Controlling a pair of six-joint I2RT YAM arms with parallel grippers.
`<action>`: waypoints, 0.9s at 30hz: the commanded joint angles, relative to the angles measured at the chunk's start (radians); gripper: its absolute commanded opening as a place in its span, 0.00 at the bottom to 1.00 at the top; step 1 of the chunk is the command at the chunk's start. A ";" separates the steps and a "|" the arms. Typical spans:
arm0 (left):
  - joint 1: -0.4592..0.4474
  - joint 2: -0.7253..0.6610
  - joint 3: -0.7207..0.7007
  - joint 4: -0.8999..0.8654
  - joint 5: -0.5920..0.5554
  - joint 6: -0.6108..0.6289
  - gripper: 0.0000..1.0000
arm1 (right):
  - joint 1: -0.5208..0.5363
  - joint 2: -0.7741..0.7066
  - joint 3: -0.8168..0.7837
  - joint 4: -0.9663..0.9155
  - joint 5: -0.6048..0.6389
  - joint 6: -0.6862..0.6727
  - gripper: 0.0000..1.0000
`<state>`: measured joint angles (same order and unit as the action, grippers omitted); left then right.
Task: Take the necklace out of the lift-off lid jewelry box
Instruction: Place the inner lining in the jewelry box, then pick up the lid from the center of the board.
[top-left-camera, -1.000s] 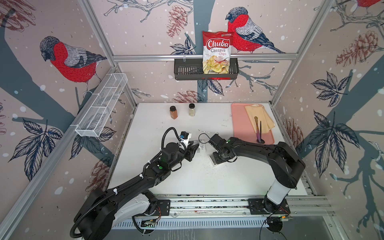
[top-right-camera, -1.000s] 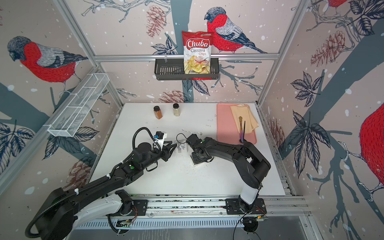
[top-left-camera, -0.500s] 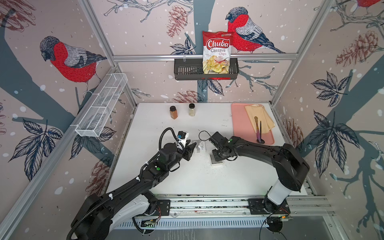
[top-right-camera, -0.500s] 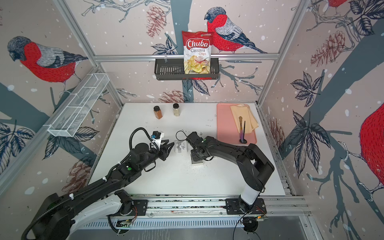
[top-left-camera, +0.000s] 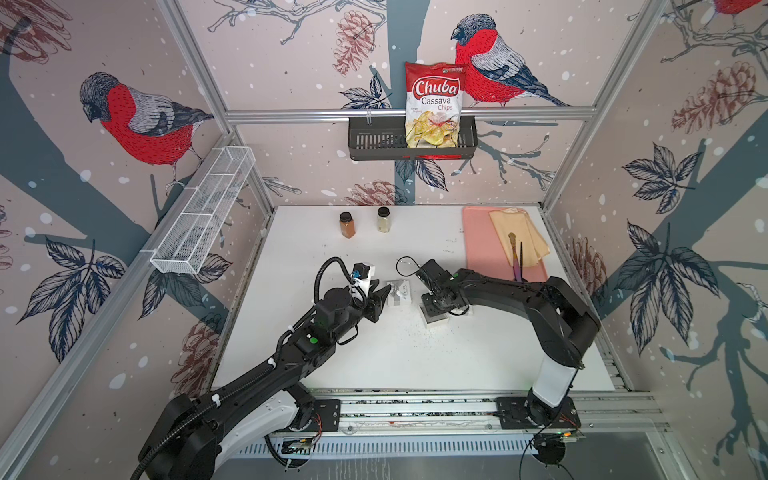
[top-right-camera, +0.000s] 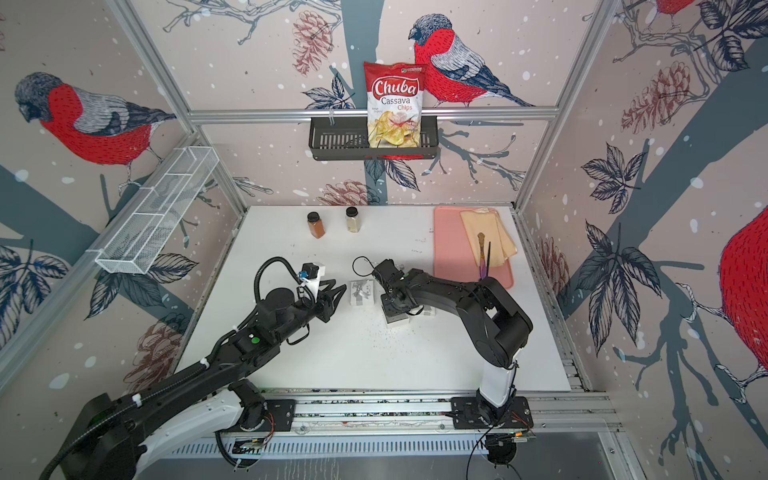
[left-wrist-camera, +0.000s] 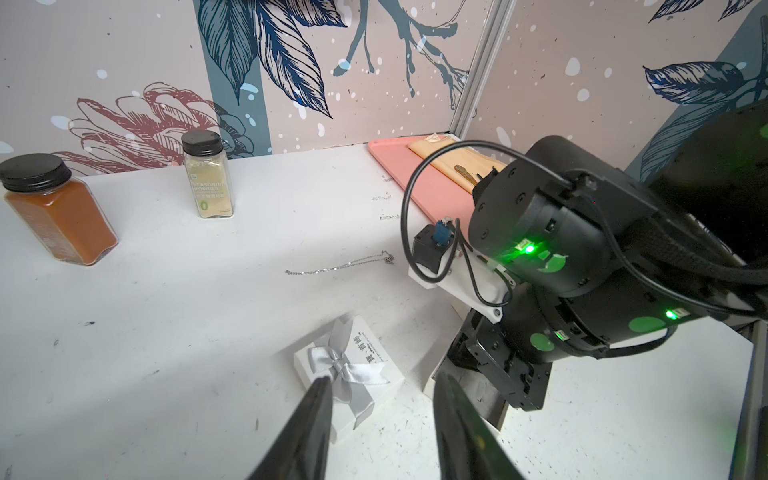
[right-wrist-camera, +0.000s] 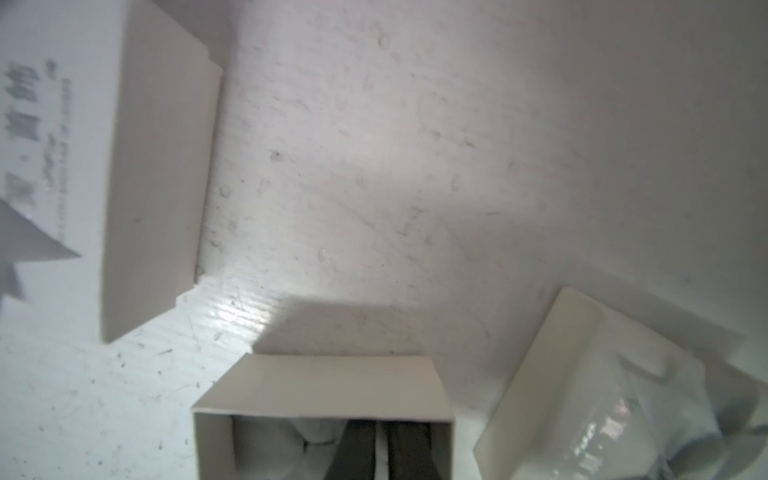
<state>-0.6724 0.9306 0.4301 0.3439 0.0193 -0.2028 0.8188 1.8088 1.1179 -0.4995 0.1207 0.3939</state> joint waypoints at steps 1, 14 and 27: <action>0.002 0.006 -0.004 0.013 -0.018 0.000 0.44 | 0.005 -0.024 -0.001 0.005 0.004 -0.029 0.13; 0.004 0.075 0.019 0.048 -0.003 0.009 0.55 | -0.107 -0.194 -0.006 -0.102 0.086 -0.011 0.69; 0.011 0.071 0.004 0.041 -0.012 0.028 0.66 | -0.179 -0.099 -0.027 -0.073 0.066 0.005 0.90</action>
<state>-0.6636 1.0016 0.4389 0.3595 0.0185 -0.1833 0.6411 1.6978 1.0840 -0.5812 0.1898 0.3908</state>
